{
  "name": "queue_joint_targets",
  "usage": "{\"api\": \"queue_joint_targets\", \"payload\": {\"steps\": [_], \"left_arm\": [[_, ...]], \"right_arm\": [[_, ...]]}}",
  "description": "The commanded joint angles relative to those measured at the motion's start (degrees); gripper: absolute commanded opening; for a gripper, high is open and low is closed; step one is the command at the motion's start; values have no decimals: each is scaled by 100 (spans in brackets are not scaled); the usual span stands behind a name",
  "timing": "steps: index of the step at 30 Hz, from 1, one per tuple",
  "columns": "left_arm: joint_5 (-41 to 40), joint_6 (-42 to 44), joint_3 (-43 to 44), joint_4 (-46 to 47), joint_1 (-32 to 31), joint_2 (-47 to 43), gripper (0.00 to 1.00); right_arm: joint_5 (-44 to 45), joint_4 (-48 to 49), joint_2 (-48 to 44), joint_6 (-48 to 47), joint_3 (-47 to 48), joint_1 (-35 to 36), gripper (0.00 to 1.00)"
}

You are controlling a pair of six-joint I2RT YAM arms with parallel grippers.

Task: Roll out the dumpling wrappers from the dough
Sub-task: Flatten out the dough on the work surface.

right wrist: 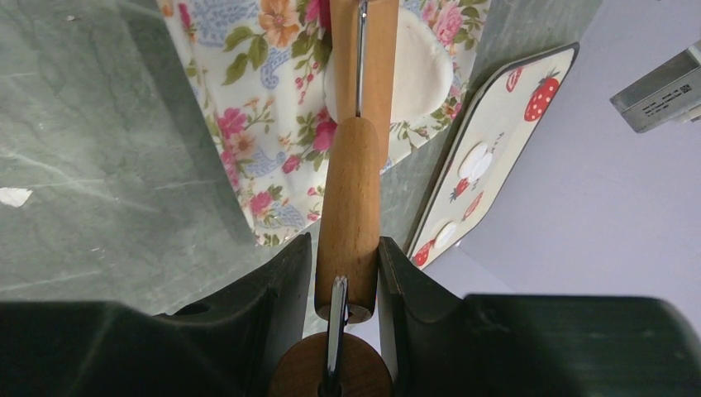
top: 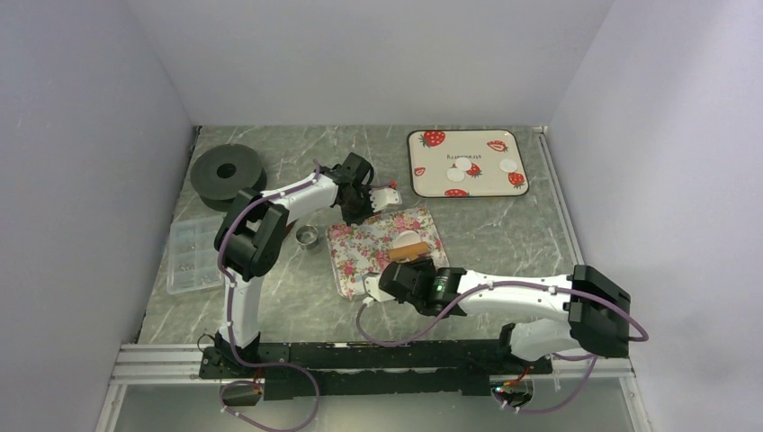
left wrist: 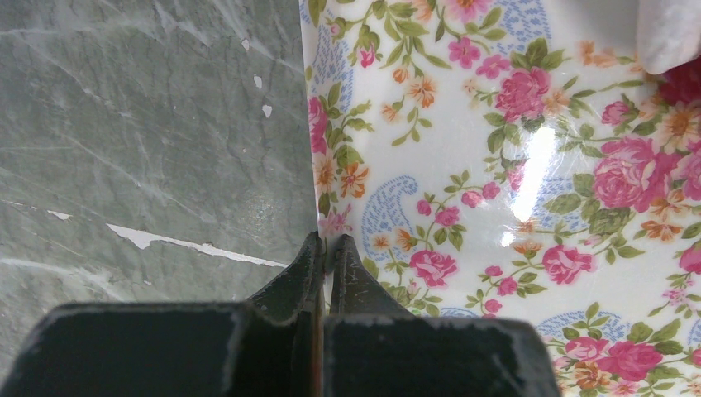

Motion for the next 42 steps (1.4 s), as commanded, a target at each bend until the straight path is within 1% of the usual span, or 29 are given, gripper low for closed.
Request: {"api": "queue_joint_targets", "payload": {"steps": [1, 4, 7, 9, 12, 15, 18, 22, 25, 27, 30, 33, 36, 40, 42], "left_arm": [[-103, 151, -442, -706, -135, 582, 0], [-95, 151, -448, -706, -135, 580, 0], [-111, 151, -457, -706, -133, 581, 0], [-112, 158, -461, -691, -131, 573, 0], [-95, 153, -442, -693, -131, 606, 0], [-57, 158, -468, -670, -128, 604, 0], [-20, 151, -465, -689, -136, 632, 0], [-50, 142, -473, -680, -139, 627, 0], [-43, 142, -463, -705, -139, 639, 0], [-80, 152, -466, -700, -139, 650, 0], [-73, 151, -464, -691, -135, 650, 0], [-70, 142, -453, -698, -139, 667, 0], [-73, 143, -450, -706, -138, 690, 0], [-95, 151, -466, -706, -135, 651, 0], [-94, 149, -458, -706, -137, 646, 0]], "right_arm": [[-1010, -611, 492, -53, -111, -370, 0], [-989, -296, 774, -378, 35, -619, 0], [-1020, -408, 902, -303, 103, -638, 0], [-1012, -614, 800, -107, 25, -474, 0], [-1146, -932, 402, 216, -167, -202, 0], [-1244, -1022, 223, 392, -319, -76, 0], [-1143, -747, 405, 139, -371, -105, 0], [-1196, -197, 806, -371, -78, -606, 0], [-1090, -260, 916, -423, -40, -638, 0], [-1106, -472, 829, -158, -144, -423, 0], [-1260, -796, 545, 454, -383, 171, 0], [-1272, -1012, 331, 783, -520, 392, 0], [-1143, -651, 327, 339, -642, 211, 0], [-1184, -109, 680, -274, -358, -583, 0], [-1100, -69, 788, -462, -264, -647, 0]]}}
